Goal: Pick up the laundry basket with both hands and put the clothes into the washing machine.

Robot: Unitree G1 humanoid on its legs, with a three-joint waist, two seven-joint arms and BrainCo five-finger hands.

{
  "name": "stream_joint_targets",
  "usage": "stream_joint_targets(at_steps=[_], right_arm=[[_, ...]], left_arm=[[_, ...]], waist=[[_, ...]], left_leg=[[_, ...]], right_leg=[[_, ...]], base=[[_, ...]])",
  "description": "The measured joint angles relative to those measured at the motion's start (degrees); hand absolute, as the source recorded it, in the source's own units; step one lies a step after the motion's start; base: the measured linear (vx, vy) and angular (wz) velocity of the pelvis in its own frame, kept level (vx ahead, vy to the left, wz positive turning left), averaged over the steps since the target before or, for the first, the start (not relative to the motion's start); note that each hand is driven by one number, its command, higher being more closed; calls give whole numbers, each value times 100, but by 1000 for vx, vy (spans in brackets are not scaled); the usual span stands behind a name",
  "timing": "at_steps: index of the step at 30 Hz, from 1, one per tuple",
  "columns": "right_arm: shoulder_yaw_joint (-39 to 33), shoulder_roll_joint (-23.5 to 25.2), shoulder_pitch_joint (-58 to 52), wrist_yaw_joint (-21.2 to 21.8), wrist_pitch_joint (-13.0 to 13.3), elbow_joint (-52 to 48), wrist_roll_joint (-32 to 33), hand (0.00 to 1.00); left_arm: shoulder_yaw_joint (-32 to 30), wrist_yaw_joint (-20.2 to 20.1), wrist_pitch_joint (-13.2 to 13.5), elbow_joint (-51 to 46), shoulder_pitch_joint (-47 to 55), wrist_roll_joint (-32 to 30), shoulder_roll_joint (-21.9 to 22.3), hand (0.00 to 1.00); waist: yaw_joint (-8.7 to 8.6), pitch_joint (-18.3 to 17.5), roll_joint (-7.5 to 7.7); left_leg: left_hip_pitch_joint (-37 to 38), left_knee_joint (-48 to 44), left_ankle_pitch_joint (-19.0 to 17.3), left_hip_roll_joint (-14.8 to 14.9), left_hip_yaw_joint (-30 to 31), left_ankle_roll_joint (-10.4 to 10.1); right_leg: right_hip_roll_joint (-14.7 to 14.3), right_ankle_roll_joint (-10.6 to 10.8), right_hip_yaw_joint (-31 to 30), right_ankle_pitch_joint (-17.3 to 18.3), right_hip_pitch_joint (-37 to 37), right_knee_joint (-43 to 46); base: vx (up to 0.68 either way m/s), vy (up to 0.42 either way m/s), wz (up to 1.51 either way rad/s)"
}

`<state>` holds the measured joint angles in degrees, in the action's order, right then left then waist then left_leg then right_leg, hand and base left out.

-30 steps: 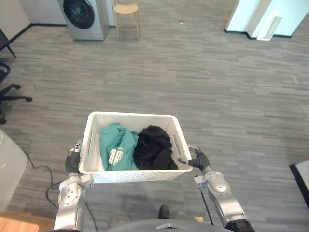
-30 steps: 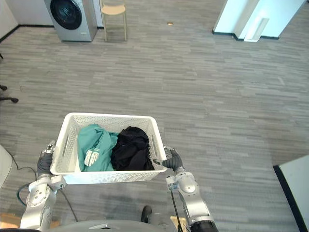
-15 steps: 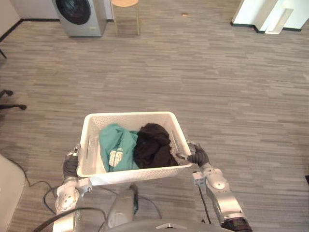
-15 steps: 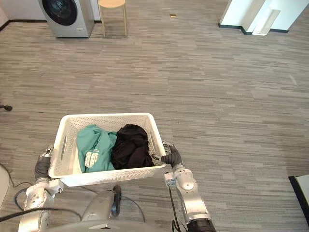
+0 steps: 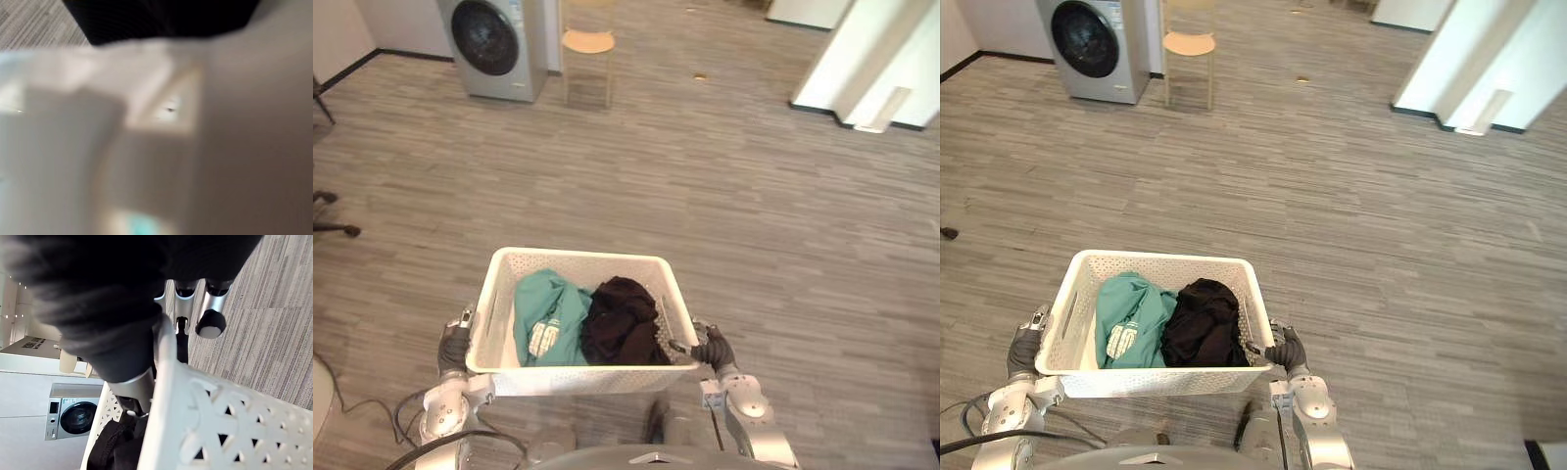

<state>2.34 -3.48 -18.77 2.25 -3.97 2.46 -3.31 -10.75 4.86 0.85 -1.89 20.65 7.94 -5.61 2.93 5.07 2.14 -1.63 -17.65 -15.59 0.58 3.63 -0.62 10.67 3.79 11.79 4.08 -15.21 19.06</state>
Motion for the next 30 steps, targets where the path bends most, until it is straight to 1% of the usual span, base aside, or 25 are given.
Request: stream_joint_targets(at_steps=[1, 2, 3, 4, 5, 6, 7, 8, 9, 15, 18, 19, 22, 24, 25, 26, 27, 28, 29, 30], right_arm=[[49, 72, -101, 1, 0, -16, -8, 100], [-2, -25, -70, -10, -5, -51, -57, 100], [-47, -77, -76, -11, -4, -128, -58, 100], [-138, -206, -41, -14, 2, -275, -55, 100], [-179, -257, 7, -13, 1, -310, -53, 100], [-259, -303, 48, -13, 1, -335, -40, 100], [-342, -308, 40, -13, 1, -337, -28, 100], [-368, -313, 38, -13, 2, -337, -5, 100], [-451, 67, 115, -11, 58, 80, 188, 100], [-462, 67, 114, -10, 58, 80, 190, 100], [-518, 67, 113, 16, 57, 110, 291, 100], [-543, 68, 117, 27, 58, 134, 321, 100], [-700, 51, 263, 49, 54, 447, 399, 100], [-777, 51, 341, 72, 9, 630, 428, 100], [-803, 51, 334, 95, -12, 656, 538, 100], [-803, 48, 333, 95, -18, 656, 546, 100], [-782, 47, 337, 95, -18, 657, 565, 100], [-744, 42, 372, 94, -16, 678, 574, 100], [-722, -46, 398, 94, -16, 675, 575, 100], [-688, -243, 445, 97, -16, 674, 581, 100]], left_arm=[[-50, 2, 1, -72, 85, -57, -12, 100], [-21, 16, -24, -42, 123, -84, 195, 100], [6, 14, -23, -57, 148, -83, 279, 100], [87, 2, -22, -101, 159, -79, 418, 100], [105, -14, -22, -110, 146, -77, 483, 100], [152, -26, -22, -110, 131, -73, 570, 100], [231, -31, -21, -110, 102, -68, 594, 100], [257, -34, -20, -110, 91, -61, 593, 100], [196, -28, 7, 41, -70, 94, 340, 100], [196, -28, 7, 41, -70, 96, 341, 100], [202, -28, 7, 41, -90, 130, 363, 100], [207, -29, 7, 41, -107, 144, 370, 100], [257, -29, -6, 42, -299, 173, 430, 100], [301, -26, -27, 78, -445, 203, 457, 100], [294, -22, -28, 179, -521, 231, 450, 100], [290, -19, -28, 244, -537, 293, 455, 100], [260, -17, -29, 328, -533, 325, 437, 100], [218, -23, -39, 467, -573, 325, 386, 100], [185, -19, -61, 517, -595, 326, 420, 100], [184, -20, -83, 529, -504, 345, 497, 100]], waist=[[55, -96, 148], [56, -192, -102], [41, -232, -187], [17, -278, -333], [19, -266, -383], [7, -272, -416], [-10, -268, -413], [-13, -269, -414], [179, -126, -224], [172, -120, -233], [127, -84, -289], [124, -77, -299], [67, 3, -382], [2, 83, -468], [-46, 121, -531], [-61, 138, -565], [-40, 151, -591], [-50, 231, -544], [-19, 304, -574], [38, 374, -649]], left_leg=[[96, -106, -181, 9, -25, -186], [26, -337, -306, 348, -121, -370], [-9, -321, -284, 447, -215, -411], [2, -198, -206, 601, -272, -521], [42, -74, -148, 648, -322, -603], [139, 142, 7, 731, -386, -670], [280, 297, 112, 778, -434, -638], [307, 325, 127, 807, -466, -616], [149, 454, 15, 585, -659, -377], [149, 453, 5, 586, -683, -367], [143, 461, 1, 584, -714, -363], [131, 462, 1, 584, -722, -363], [36, 444, 10, 588, -742, -375], [39, 386, -33, 603, -715, -413], [104, 367, -105, 666, -686, -440], [171, 380, -125, 720, -683, -463], [227, 164, -152, 787, -676, -500], [-162, -857, -166, 833, -683, -484], [-555, -1837, -3, 902, -666, -223], [-993, -2852, 491, 956, -540, 25]], right_leg=[[20, 14, 20, -267, 137, -95], [-214, -76, 241, -289, 176, -34], [-295, -127, 304, -270, 185, -98], [-437, -212, 381, -302, 182, -225], [-498, -273, 395, -341, 184, -279], [-582, -322, 439, -373, 253, -394], [-655, -329, 473, -378, 404, -517], [-693, -332, 474, -380, 471, -569], [-796, -232, 48, -1419, 927, -2364], [-796, -231, 19, -1417, 911, -2364], [-785, -223, -4, -1413, 878, -2350], [-781, -218, -4, -1398, 848, -2316], [-712, -205, 8, -1083, 504, -1767], [-646, -213, 27, -637, 263, -1101], [-654, -210, 115, -290, 167, -648], [-678, -236, 147, -163, 172, -505], [-686, -276, 160, 66, 167, -281], [-661, -301, 187, 269, 185, -91], [-707, -347, 201, 348, 289, -69], [-774, -398, 163, 433, 472, -82]], base=[[388, -386, 9], [429, -408, 5], [419, -340, 5], [265, -184, 1], [251, -172, -4], [188, -148, -3], [244, -182, 0], [150, -102, 2], [55, -34, -1], [0, 0, -2], [0, 0, -5], [-1, 3, -5], [4, 5, 3], [34, -11, 14], [71, -69, 14], [105, -91, 12], [144, -59, 18], [149, -110, 17], [161, -164, 5], [187, -199, -12]])
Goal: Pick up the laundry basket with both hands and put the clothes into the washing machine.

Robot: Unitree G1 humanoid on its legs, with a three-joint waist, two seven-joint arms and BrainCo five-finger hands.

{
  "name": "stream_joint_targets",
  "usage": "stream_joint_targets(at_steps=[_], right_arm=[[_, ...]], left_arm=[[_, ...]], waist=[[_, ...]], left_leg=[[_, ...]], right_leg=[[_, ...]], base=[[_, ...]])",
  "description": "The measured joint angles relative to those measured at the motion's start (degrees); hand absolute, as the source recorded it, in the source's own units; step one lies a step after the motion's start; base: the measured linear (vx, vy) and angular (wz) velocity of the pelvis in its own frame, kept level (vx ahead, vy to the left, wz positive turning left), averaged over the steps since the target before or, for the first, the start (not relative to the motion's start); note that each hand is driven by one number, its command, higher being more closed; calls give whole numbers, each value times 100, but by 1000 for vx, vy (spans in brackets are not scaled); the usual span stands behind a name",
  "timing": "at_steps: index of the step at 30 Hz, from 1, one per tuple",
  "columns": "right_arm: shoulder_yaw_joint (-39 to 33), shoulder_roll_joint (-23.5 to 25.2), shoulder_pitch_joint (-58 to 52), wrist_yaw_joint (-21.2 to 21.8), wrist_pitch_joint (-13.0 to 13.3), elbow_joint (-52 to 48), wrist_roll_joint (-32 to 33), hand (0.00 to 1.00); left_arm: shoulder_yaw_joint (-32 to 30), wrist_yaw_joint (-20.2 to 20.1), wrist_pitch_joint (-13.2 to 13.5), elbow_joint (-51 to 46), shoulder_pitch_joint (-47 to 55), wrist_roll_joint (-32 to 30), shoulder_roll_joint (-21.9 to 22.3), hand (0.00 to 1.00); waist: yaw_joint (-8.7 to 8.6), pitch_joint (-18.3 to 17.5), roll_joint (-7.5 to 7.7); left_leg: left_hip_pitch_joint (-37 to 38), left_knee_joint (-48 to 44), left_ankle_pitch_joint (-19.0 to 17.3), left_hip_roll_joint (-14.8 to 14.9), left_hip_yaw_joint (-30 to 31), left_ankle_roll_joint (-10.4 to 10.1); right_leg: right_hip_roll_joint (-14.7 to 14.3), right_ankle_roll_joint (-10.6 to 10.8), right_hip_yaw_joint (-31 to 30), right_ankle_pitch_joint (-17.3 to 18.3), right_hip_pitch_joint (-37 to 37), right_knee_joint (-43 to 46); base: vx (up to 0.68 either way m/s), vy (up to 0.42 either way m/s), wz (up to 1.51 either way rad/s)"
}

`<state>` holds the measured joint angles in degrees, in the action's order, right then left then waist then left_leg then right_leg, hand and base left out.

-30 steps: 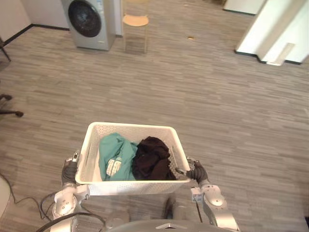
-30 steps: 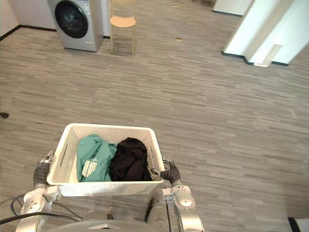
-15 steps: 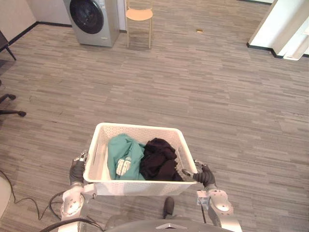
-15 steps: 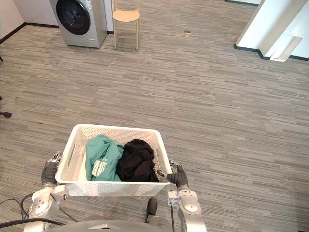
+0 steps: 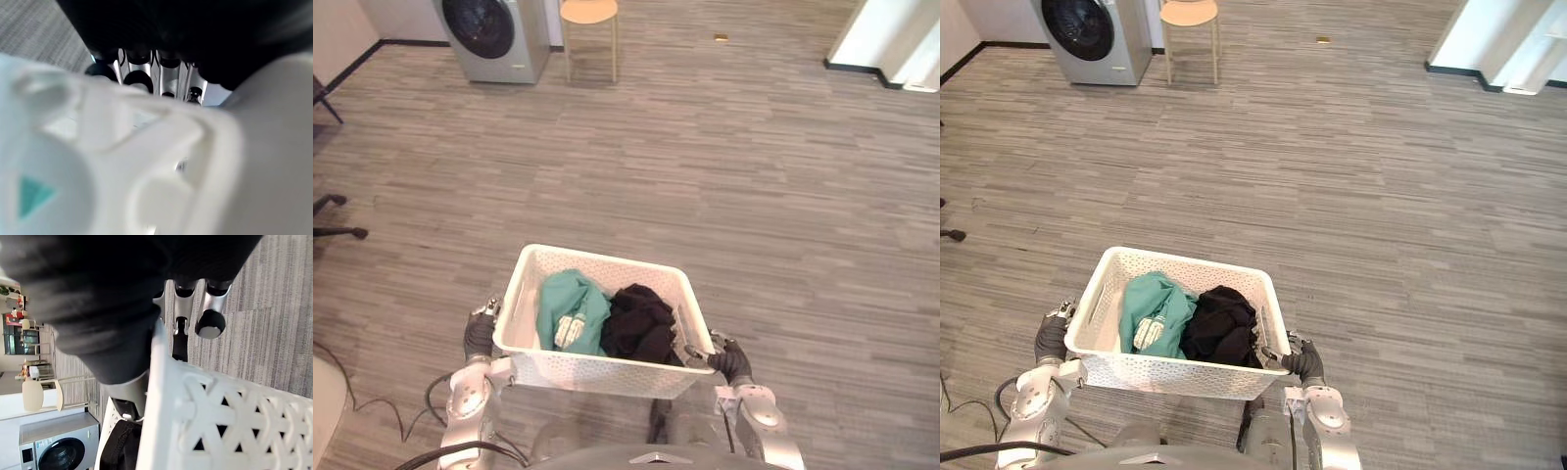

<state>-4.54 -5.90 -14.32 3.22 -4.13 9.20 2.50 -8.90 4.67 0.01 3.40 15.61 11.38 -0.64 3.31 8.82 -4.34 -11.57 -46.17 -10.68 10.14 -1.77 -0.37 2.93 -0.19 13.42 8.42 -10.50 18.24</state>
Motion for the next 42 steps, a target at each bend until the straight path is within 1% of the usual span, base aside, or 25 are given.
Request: stream_joint_targets(at_steps=[1, 3, 5, 7, 9, 11, 12, 14, 15, 16, 17, 18, 22, 24, 27, 29, 30, 32, 33, 34, 35, 36, 38, 40, 42], right_arm=[[12, -88, 55, 3, -1, 0, 2, 100], [-11, -203, 149, -5, -4, -3, 4, 100], [-35, -318, 303, -30, -7, -4, 50, 100], [-65, -341, 495, -101, 0, -6, 136, 100], [-112, -389, 570, -130, 4, -5, 182, 100], [-104, -379, 595, -149, 3, 24, 180, 100], [-47, -292, 589, -210, 3, 40, 176, 100], [-1, -151, 587, -247, 42, 47, 175, 100], [-27, -52, 585, -293, 44, 93, 171, 100], [-18, 1, 577, -303, 37, 123, 167, 100], [-13, 31, 578, -302, 37, 133, 166, 100], [-16, 109, 596, -301, 38, 139, 164, 100], [3, 265, 602, -256, 50, 136, 165, 100], [-36, 303, 603, -258, 49, 91, 170, 100], [-13, 325, 603, -272, 50, 26, 174, 100], [24, 316, 560, -272, 41, 8, 167, 100], [84, 296, 429, -275, 9, -23, 165, 100], [93, 292, 227, -321, 7, -280, 168, 100], [98, 154, 180, -323, 6, -541, 167, 100], [119, 73, 174, -321, 5, -681, 167, 100], [127, -52, 164, -321, 2, -855, 172, 100], [110, -66, 166, -340, 1, -849, 174, 100], [105, -60, 216, -378, 20, -846, 177, 100], [98, -104, 400, -393, 24, -822, 188, 100], [106, -135, 624, -398, 27, -782, 193, 100]], left_arm=[[-2, -3, -5, 12, 52, 36, 36, 100], [107, -14, -6, 20, 121, 96, 49, 100], [157, -19, -6, 18, 84, 150, 77, 100], [163, -4, -4, 13, 81, 200, 109, 100], [168, -3, -4, 11, 92, 197, 177, 100], [175, 19, -4, 11, 112, 195, 189, 100], [142, 36, -4, 8, 164, 196, 111, 100], [84, 67, -8, 20, 218, 193, 38, 100], [63, 95, -11, 7, 134, 190, -26, 100], [54, 100, -15, 3, 71, 184, -116, 100], [86, 102, -18, 0, 61, 180, -165, 100], [94, 115, -21, -52, 56, 173, -233, 100], [29, 122, -12, -298, -36, 74, -432, 100], [36, 120, 4, -311, -230, 75, -470, 100], [44, 122, 5, -313, -302, 75, -525, 100], [38, 122, -5, -295, -286, 47, -577, 100], [34, 128, -5, -299, -193, -34, -528, 100], [39, 137, -5, -293, -102, -32, -344, 100], [19, 154, -4, -296, -42, -32, -157, 100], [0, 164, -7, -294, -17, -33, -87, 100], [18, 168, -18, -291, 20, -32, -17, 100], [64, 162, -21, -290, 40, -31, -20, 100], [70, 139, -10, -288, 31, -30, -50, 100], [54, 135, -3, -288, -11, -26, -48, 100], [1, 135, 8, -287, -82, -25, -53, 100]], waist=[[12, 88, 8], [12, 93, 20], [-19, 103, 39], [12, 87, 12], [121, 3, -129], [239, -66, -164], [319, -233, 43], [268, -388, 375], [191, -321, 529], [144, -282, 604], [107, -281, 609], [42, -245, 561], [-35, -113, 359], [-101, -89, 334], [-122, -150, 467], [-210, -187, 538], [-267, -406, 576], [-377, -533, 372], [-346, -501, 120], [-312, -473, 29], [-188, -447, -66], [-128, -420, -65], [-99, -335, 90], [-27, -309, 133], [65, -307, 113]], left_leg=[[-360, -615, 453, 0, 139, -156], [-878, -847, 82, -95, 184, -388], [-1229, 108, -101, -263, 178, -425], [-1161, 2844, 331, -276, 190, -695], [-1113, 4111, 745, -97, 186, -829], [-1181, 4031, 914, -11, 171, -660], [-1209, 3550, 1337, -160, 56, -562], [-1271, 2851, 1425, -509, -133, -352], [-1190, 2395, 1022, -725, -190, -102], [-944, 2194, 704, -859, -264, 46], [-787, 2182, 591, -912, -249, 135], [-415, 2231, 373, -956, -169, 237], [692, 2723, -22, -900, 66, 338], [1100, 2961, -188, -894, 255, 314], [1619, 3213, -519, -920, 359, 198], [2072, 3210, -1077, -909, 603, 222], [2408, 3219, -1289, -736, 762, 174], [2014, 1805, -1317, -375, 1074, 77], [1496, 470, -851, -119, 1152, -386], [1184, -253, -346, -32, 1149, -599], [633, -1519, 159, 128, 1029, -660], [216, -2267, 89, 174, 860, -558], [-290, -2363, -173, 137, 378, -341], [-682, -1408, -424, 134, -90, -312], [-944, 971, -334, 16, -159, -415]], right_leg=[[9, -41, -40, 66, 159, -57], [93, -45, -41, 160, 270, -131], [171, -9, -13, 221, 361, -244], [133, 115, 20, 314, 585, -489], [-46, 303, 2, 411, 834, -651], [-74, 456, -69, 672, 1130, -546], [196, 618, -251, 1027, 1087, -220], [647, 763, -395, 1159, 859, 873], [1033, 586, -407, 850, 485, 2121], [1327, 253, -410, 98, 181, 3100], [1422, 192, -416, -262, 103, 3458], [1434, 202, -427, -242, -32, 4090], [637, 129, -293, 502, -638, 4207], [378, 125, 68, 577, -1059, 2753], [301, 281, 202, -330, -1180, -298], [365, 260, -111, -628, -1241, -484], [253, 62, -150, -684, -1223, 22], [9, -86, 117, -826, -1046, 435], [-303, -237, 266, -614, -768, 430], [-432, -311, 250, -525, -625, 426], [-633, -427, 187, -366, -271, 316], [-756, -492, 138, -308, 235, 75], [-745, -511, -47, -296, 948, -412], [-702, -510, -283, -296, 1390, -782], [-591, -406, -478, -132, 1749, -1129]], base=[[207, -132, -14], [249, -85, 9], [250, -66, 15], [342, -2, -2], [392, 55, -18], [511, 204, -43], [708, 317, -58], [673, 250, -26], [615, 227, 19], [598, 242, 32], [724, 251, 31], [708, 213, 23], [480, 91, 26], [511, -44, 52], [498, -116, 34], [597, -260, 57], [737, -325, 97], [748, -344, 75], [593, -301, 12], [749, -309, -23], [856, -265, -42], [707, -196, -36], [677, -166, -25], [592, -85, -55], [491, 57, -65]])
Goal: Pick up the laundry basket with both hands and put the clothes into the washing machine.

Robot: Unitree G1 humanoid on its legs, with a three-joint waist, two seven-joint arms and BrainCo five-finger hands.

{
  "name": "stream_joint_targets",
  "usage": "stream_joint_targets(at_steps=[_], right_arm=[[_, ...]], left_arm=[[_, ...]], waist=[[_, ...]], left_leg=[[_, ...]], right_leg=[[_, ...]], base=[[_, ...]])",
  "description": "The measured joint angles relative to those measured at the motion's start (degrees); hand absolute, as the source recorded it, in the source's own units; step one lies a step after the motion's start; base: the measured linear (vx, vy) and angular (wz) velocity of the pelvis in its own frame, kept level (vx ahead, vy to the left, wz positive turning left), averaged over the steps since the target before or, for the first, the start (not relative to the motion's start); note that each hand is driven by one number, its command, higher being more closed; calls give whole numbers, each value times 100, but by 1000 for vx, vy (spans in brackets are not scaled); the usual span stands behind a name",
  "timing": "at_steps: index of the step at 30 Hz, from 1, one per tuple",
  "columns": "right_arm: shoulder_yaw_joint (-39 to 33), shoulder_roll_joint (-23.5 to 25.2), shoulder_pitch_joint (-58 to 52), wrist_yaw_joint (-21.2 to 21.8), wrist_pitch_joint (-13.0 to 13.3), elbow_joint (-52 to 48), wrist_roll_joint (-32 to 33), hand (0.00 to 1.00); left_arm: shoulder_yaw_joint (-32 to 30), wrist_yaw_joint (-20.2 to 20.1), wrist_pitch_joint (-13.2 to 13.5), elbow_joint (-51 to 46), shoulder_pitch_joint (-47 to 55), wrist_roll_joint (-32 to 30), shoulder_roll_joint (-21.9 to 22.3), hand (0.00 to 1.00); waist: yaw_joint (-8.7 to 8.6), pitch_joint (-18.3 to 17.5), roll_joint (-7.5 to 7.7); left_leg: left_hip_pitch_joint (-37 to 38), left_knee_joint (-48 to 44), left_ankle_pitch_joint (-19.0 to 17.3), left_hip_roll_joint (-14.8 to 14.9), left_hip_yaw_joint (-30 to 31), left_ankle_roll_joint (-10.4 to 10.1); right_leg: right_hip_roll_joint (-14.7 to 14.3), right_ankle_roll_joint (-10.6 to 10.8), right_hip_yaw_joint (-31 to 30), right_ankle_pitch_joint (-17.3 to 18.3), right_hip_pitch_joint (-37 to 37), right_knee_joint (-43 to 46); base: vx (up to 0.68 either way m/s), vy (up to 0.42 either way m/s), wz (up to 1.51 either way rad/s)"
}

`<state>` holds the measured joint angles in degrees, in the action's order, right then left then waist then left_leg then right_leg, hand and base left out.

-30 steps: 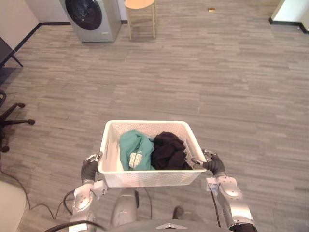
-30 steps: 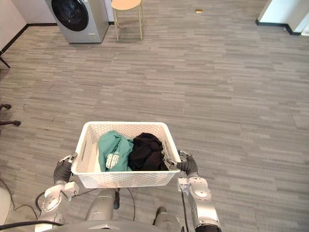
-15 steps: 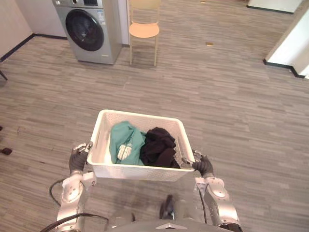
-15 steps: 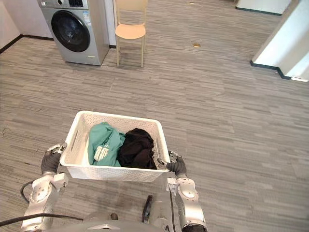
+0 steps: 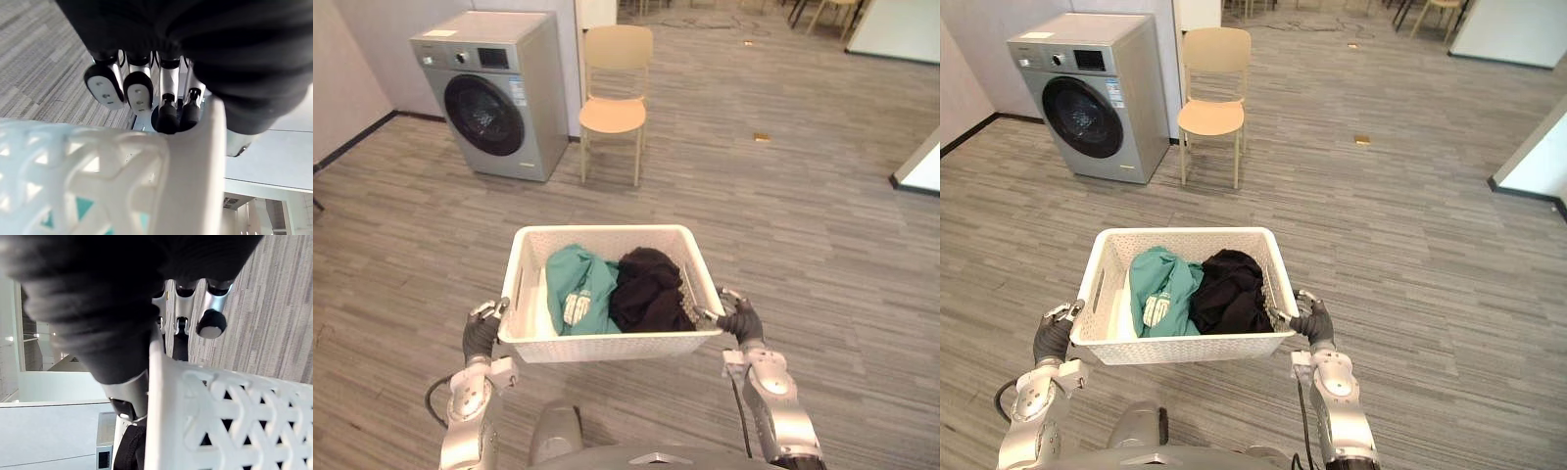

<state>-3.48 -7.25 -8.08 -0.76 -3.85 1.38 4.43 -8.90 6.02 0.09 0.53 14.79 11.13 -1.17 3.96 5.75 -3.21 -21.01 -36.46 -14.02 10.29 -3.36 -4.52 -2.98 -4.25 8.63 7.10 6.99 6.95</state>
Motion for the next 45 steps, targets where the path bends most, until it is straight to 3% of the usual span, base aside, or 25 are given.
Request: stream_joint_targets(at_steps=[3, 6, 9, 10, 11, 13, 17, 20, 21, 23, 24, 26, 27, 28, 30, 32, 33, 34, 35, 37, 38, 39, 40, 43, 45], right_arm=[[-14, -71, 34, -20, 96, 264, 10, 100], [16, 86, 28, -70, 91, 607, 9, 100], [-3, 222, 14, -70, 90, 665, -8, 100], [7, 299, 0, -66, 88, 718, -17, 100], [7, 341, -20, -65, 88, 761, -19, 100], [35, 476, -44, -64, 89, 892, -22, 100], [72, 522, -94, -53, 89, 845, -21, 100], [-60, 639, -146, -64, 89, 774, -19, 100], [-47, 652, -235, -66, 83, 625, -27, 100], [-30, 623, -478, -67, 81, 419, -34, 100], [0, 543, -596, -65, 80, 375, -32, 100], [-15, 440, -615, -81, 80, 296, -29, 100], [-11, 368, -615, -81, 75, 143, -26, 100], [3, 260, -609, -78, 49, -95, -18, 100], [-18, 234, -547, -119, 39, -85, -9, 100], [-18, 238, -454, -131, 41, -90, -11, 100], [-19, 227, -407, -139, 44, -87, -11, 100], [-41, 191, -212, -173, 54, -41, -7, 100], [-62, 197, -170, -182, 57, -40, -7, 100], [-102, 190, -154, -181, 91, -37, -8, 100], [-126, 177, -172, -181, 98, -32, -8, 100], [-116, 161, -179, -180, 99, 97, -11, 100], [-103, 258, -198, -180, 98, 306, -11, 100], [-113, 388, -217, -174, 99, 572, -13, 100], [-104, 504, -228, -108, 96, 732, -22, 100]], left_arm=[[27, -2, -1, 1, -2, -1, 20, 100], [17, 14, -6, 11, 0, 1, 6, 100], [-2, 39, -10, 17, -31, -1, -112, 100], [6, 86, -45, 19, -20, -4, -219, 100], [15, 103, -70, 18, -12, -4, -231, 100], [-3, 142, -76, -23, -12, -4, -346, 100], [21, 148, -71, -249, -27, -5, -486, 100], [99, 128, -72, -243, -116, -6, -558, 100], [99, 130, -77, -239, -116, -13, -566, 100], [106, 129, -85, -235, -96, -23, -480, 100], [109, 130, -82, -250, -11, -23, -364, 100], [115, 136, -74, -237, 36, -23, -122, 100], [79, 143, -70, -241, 59, -19, 1, 100], [52, 142, -76, -230, 102, -15, 90, 100], [115, 127, -77, -216, 102, -9, 64, 100], [114, 125, -75, -209, 100, -9, 5, 100], [112, 124, -75, -206, 98, -4, -19, 100], [113, 122, -74, -197, 73, 3, -19, 100], [114, 121, -72, -196, 53, 6, -14, 100], [109, 117, -69, -196, 22, 5, 5, 100], [116, 117, -69, -197, 18, 5, 10, 100], [130, 117, -71, -177, 2, 3, 2, 100], [120, 121, -72, -149, 13, 4, -22, 100], [103, 148, -72, -111, -69, 4, -85, 100], [119, 158, -111, -99, -82, 0, -231, 100]], waist=[[-39, -57, -110], [-19, -240, 165], [-24, -123, 435], [-48, -53, 551], [-91, -46, 559], [-62, 57, 417], [-188, 82, 390], [-235, 52, 515], [-242, 32, 599], [-273, -54, 544], [-313, -269, 389], [-428, -345, 33], [-375, -283, -143], [-217, -220, -296], [-127, -119, -215], [-95, 22, 14], [-76, 30, 74], [-43, 24, 130], [-24, 39, 123], [26, -4, 56], [16, -36, -5], [40, -71, -44], [46, -166, 144], [-27, -209, 451], [-109, -38, 597]], left_leg=[[-93, 2261, 895, 83, 51, -283], [-109, 1762, 1833, -217, -227, 76], [-18, 1093, 1127, -550, -434, 418], [270, 952, 843, -712, -489, 552], [428, 922, 699, -765, -463, 602], [1126, 1084, 276, -776, -314, 688], [1861, 1575, 49, -779, -43, 694], [2476, 2013, -190, -858, 65, 571], [2717, 2054, -411, -944, 117, 490], [3163, 2080, -839, -851, 297, 476], [3405, 1981, -977, -585, 405, 423], [2700, 15, -808, -125, 703, 254], [2279, -1066, -260, 62, 811, 57], [1573, -2626, 1011, 244, 837, -111], [937, -3746, 786, 236, 734, 43], [485, -3544, 351, 223, 302, 230], [350, -3184, 206, 198, 159, 236], [81, -1304, -15, 14, 0, 171], [35, -620, -2, -43, 4, 140], [19, 1764, 665, -180, 57, 6], [-2, 2166, 802, -169, 105, -50], [-79, 1966, 1359, -179, 117, -105], [-55, 1651, 1736, -365, -19, 110], [-62, 1032, 1062, -701, -216, 451], [461, 817, 534, -925, -366, 699]], right_leg=[[43, 381, -23, 420, 482, -257], [587, 583, -192, 1049, 400, 596], [1171, 688, -239, 762, -587, 3159], [1427, 673, -344, 24, -950, 4248], [1494, 658, -343, -316, -1062, 4697], [1368, 637, -257, 23, -1657, 5844], [1117, 586, 341, 562, -2519, 4737], [1077, 675, 878, -190, -2560, 876], [1165, 659, 917, -344, -2633, 476], [1111, 516, 707, -463, -2588, 906], [829, 335, 743, -659, -2502, 1206], [491, 240, 969, -543, -2247, 1364], [260, 113, 970, -387, -2020, 1364], [1, 2, 879, -123, -1670, 1355], [-124, -70, 696, 88, -1073, 1155], [-115, -67, 430, 111, -370, 700], [-91, -67, 353, 111, -216, 552], [-6, -46, 207, 125, 65, 281], [22, -26, 125, 156, 142, 216], [154, 235, -22, 443, 464, -20], [144, 330, -50, 549, 551, -87], [242, 530, -157, 898, 738, 10], [511, 531, -272, 1220, 754, 369], [1009, 657, -474, 1185, 26, 2283], [1400, 849, -648, 223, -837, 4763]], base=[[465, 175, -25], [570, 318, -20], [542, 271, 2], [404, 193, 26], [490, 206, 35], [470, 157, 21], [457, 32, 36], [420, -97, 37], [518, -176, 28], [672, -271, 51], [763, -287, 67], [826, -318, 48], [1022, -356, -27], [592, -172, -60], [568, -121, -49], [709, -136, -32], [809, -82, -66], [534, 21, -67], [636, 100, -79], [534, 181, -57], [525, 244, -57], [528, 286, -53], [538, 273, -49], [567, 229, -10], [544, 246, 12]])
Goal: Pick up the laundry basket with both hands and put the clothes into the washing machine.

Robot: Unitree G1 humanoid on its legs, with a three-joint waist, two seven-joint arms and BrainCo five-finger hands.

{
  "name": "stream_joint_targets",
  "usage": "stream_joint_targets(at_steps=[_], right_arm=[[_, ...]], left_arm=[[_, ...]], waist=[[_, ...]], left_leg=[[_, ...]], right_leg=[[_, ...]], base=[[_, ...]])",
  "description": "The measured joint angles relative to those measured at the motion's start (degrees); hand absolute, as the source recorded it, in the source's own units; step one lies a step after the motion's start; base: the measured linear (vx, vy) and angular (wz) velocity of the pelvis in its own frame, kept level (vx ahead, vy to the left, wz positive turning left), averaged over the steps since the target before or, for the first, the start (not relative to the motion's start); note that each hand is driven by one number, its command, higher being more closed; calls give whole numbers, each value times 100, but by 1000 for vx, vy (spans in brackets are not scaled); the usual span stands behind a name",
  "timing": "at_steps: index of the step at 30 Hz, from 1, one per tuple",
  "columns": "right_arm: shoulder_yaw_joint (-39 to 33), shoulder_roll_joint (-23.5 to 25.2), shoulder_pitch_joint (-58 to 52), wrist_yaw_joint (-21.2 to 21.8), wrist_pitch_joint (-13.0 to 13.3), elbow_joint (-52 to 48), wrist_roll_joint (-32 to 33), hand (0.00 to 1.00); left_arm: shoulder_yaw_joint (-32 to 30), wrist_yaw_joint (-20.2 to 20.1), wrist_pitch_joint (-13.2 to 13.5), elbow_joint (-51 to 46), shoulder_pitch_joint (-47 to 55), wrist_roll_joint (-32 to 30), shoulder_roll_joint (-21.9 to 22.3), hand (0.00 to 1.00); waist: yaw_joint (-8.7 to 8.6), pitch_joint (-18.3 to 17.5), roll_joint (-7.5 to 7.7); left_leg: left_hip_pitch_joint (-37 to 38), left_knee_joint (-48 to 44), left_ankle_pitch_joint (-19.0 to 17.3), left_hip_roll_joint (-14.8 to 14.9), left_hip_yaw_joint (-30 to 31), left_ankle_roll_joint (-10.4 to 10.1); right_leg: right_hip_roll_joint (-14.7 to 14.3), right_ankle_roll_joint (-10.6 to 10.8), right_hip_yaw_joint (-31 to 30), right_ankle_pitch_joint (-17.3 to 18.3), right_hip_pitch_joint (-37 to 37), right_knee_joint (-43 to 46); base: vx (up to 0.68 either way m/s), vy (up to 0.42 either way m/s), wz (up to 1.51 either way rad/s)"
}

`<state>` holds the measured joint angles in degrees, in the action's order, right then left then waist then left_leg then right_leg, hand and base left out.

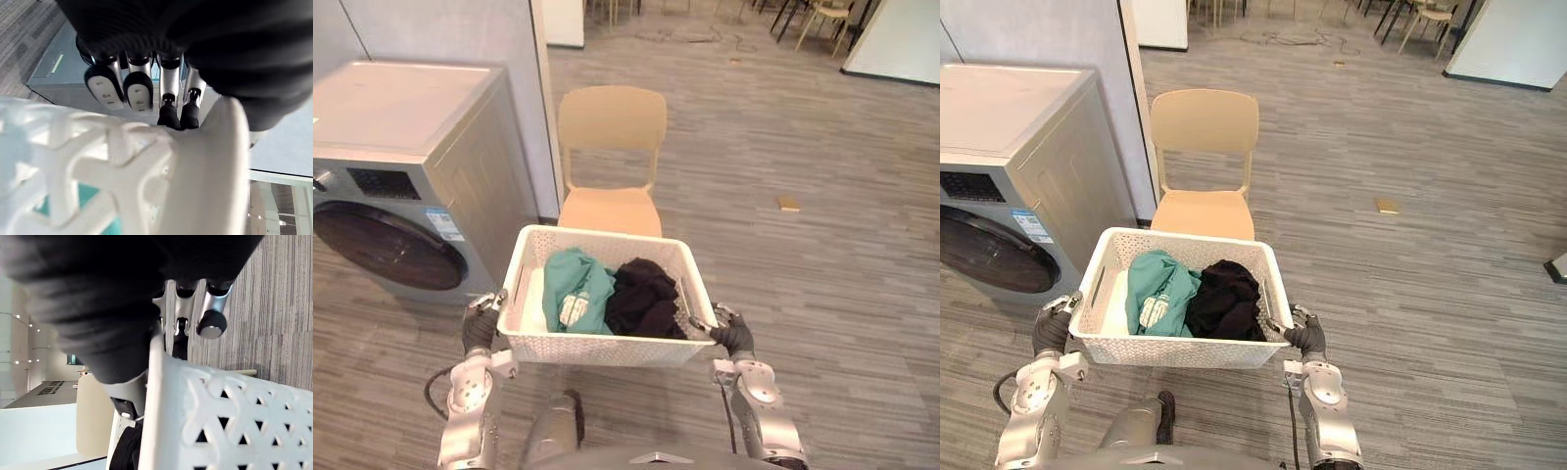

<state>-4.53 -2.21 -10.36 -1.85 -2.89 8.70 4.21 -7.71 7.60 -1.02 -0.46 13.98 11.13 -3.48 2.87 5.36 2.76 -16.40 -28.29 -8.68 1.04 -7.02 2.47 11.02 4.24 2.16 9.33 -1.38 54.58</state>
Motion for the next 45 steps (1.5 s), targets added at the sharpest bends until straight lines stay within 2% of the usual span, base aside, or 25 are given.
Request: stream_joint_targets(at_steps=[2, 4, 7, 9, 11, 12, 13, 15, 16, 18, 19, 21, 24, 26, 27, 29, 30, 32, 35, 36, 37, 39, 42, 44, 45], right_arm=[[49, 6, -15, 20, 0, 79, -7, 100], [146, 8, -10, 21, 0, 127, -12, 100], [218, 14, 12, 45, 1, 117, -12, 100], [225, 72, 9, 45, 0, 114, -12, 100], [249, 78, -35, 44, 0, 114, -14, 100], [266, 59, -66, 43, -6, 115, -14, 100], [275, 48, -92, 43, -7, 115, -14, 100], [288, 31, -100, 19, -6, 6, -14, 100], [293, -138, -118, 7, -6, -309, -8, 100], [293, -310, -76, 5, -7, -429, -8, 100], [247, -309, -49, -7, -8, -427, -6, 100], [206, -289, 21, -11, -7, -427, 2, 100], [141, -296, 193, -10, -6, -381, 5, 100], [91, -296, 269, -6, -4, -222, 2, 100], [99, -288, 269, -6, -4, -132, -2, 100], [105, -195, 258, -4, -10, -65, -10, 100], [98, -54, 231, -6, -9, -36, -11, 100], [105, 19, 210, -2, -9, -35, -12, 100], [104, 64, 208, 2, -9, 22, -13, 100], [105, 103, 241, 3, -9, 163, -14, 100], [117, 150, 250, 13, -9, 371, -16, 100], [188, 189, 256, 21, -13, 509, -20, 100], [225, 188, 364, 36, -14, 583, -53, 100], [193, 179, 394, 10, -14, 574, -202, 100], [134, 125, 428, -2, -22, 588, -242, 100]], left_arm=[[-3, 30, -22, 1, 2, -3, -60, 100], [-37, 75, -21, -58, 2, -3, -106, 100], [-130, 77, -9, -251, -45, 0, -232, 100], [-131, 75, -6, -245, -68, -1, -345, 100], [-122, 76, -9, -204, -68, -4, -342, 100], [-128, 82, -8, -197, -57, -4, -301, 100], [-128, 86, -8, -195, -12, -3, -247, 100], [-129, 90, -3, -206, 51, -1, -141, 100], [-137, 98, -3, -232, 53, 12, 1, 100], [-121, 99, -4, -211, 72, 66, 74, 100], [-102, 96, -4, -198, 68, 115, 71, 100], [-111, 90, -1, -188, 37, 143, 67, 100], [-121, 76, -1, -125, -9, 218, 74, 100], [-129, 63, -1, -96, -7, 217, 103, 100], [-137, 71, -2, -75, -6, 218, 116, 100], [-205, 80, -2, -66, -4, 222, 107, 100], [-272, 89, -2, -52, -5, 223, 49, 100], [-325, 90, -2, -52, -63, 222, -37, 100], [-325, 93, -2, -52, -176, 218, -121, 100], [-327, 95, -2, -52, -234, 218, -175, 100], [-323, 99, -2, -49, -291, 217, -266, 100], [-346, 107, -1, -48, -379, 216, -355, 100], [-401, 186, 28, 95, -515, 219, -501, 100], [-412, 199, 77, 161, -642, 220, -600, 100], [-392, 197, 142, 255, -857, 220, -593, 100]], waist=[[-13, 162, -142], [5, 217, -266], [-33, 205, -301], [-55, 115, -212], [-80, 76, -113], [-73, 46, -136], [-61, 3, -206], [-83, -75, -376], [-63, 46, -575], [85, 125, -674], [131, 142, -641], [142, 187, -558], [142, 165, -534], [146, 150, -554], [172, 135, -518], [203, 83, -418], [168, 4, -235], [168, -16, -152], [150, 11, -176], [136, 83, -176], [77, 196, -291], [29, 200, -271], [43, 211, -250], [45, 250, -73], [34, 401, -6]], left_leg=[[607, 76, -280, 20, 61, 72], [1158, 407, -383, 51, 46, 57], [1576, 761, -538, 124, 68, -56], [1682, 815, -726, 168, 105, -238], [1877, 686, -1024, 156, 245, -369], [2040, 601, -1247, 274, 317, -503], [2142, 592, -1324, 396, 346, -591], [1783, -508, -1372, 804, 575, -775], [1011, -2157, -834, 1048, 815, -697], [428, -3235, -558, 1118, 1000, -677], [144, -3359, -601, 1070, 985, -692], [26, -2492, -779, 1038, 801, -720], [50, 7, -602, 1035, 685, -766], [245, 1484, 151, 1056, 677, -924], [404, 1622, 523, 1035, 588, -997], [492, 1617, 1114, 967, 378, -851], [450, 1478, 963, 818, 247, -710], [366, 1065, 655, 710, 115, -570], [423, 655, 241, 621, -64, -367], [592, 623, 139, 576, -133, -286], [794, 623, 48, 597, -178, -206], [871, 655, -2, 652, -218, -166], [821, 679, -62, 723, -350, -188], [694, 626, -142, 576, -368, -319], [633, 517, -180, 514, -273, -387]], right_leg=[[27, -137, 274, 93, -425, 1077], [75, -264, 734, 309, -823, 936], [-105, -214, 1239, 435, -1422, -1202], [-264, -170, 1350, -170, -1309, -3397], [-234, -258, 1310, -510, -1172, -3638], [-309, -294, 1333, -821, -1038, -3550], [-397, -301, 1434, -821, -961, -3496], [-714, -427, 1745, -507, -711, -3494], [-922, -593, 1897, -375, -504, -3493], [-1007, -667, 1891, -265, -305, -3501], [-1009, -689, 1895, -223, -100, -3650], [-983, -677, 1879, -234, 225, -3991], [-916, -642, 1793, -244, 414, -4269], [-882, -377, 1653, -244, 596, -4523], [-835, -307, 1559, -246, 689, -4587], [-693, -101, 1384, -166, 736, -4580], [-503, -51, 1310, -134, 695, -4553], [-310, -39, 1234, -133, 610, -4329], [-38, -47, 1081, -137, 113, -3112], [109, -172, 1011, -261, -171, -2382], [170, -171, 857, -448, -380, -1782], [145, -137, 849, -215, -586, -1583], [-39, -123, 1157, -52, -835, -2678], [-38, -181, 1271, -512, -775, -3628], [-40, 5, 1238, -729, -726, -3790]], base=[[477, 164, 9], [455, 124, -3], [369, -2, 4], [372, -117, 14], [395, -216, 29], [370, -251, 29], [472, -313, 36], [445, -293, 39], [468, -294, 19], [374, -190, -7], [300, -114, -6], [355, -123, 0], [338, 39, -15], [303, 195, -30], [288, 216, -31], [247, 238, -40], [235, 237, -35], [192, 210, -27], [138, 245, -26], [125, 227, -15], [103, 179, -10], [56, 92, -7], [31, 12, -22], [11, -92, 4], [13, -131, 26]])
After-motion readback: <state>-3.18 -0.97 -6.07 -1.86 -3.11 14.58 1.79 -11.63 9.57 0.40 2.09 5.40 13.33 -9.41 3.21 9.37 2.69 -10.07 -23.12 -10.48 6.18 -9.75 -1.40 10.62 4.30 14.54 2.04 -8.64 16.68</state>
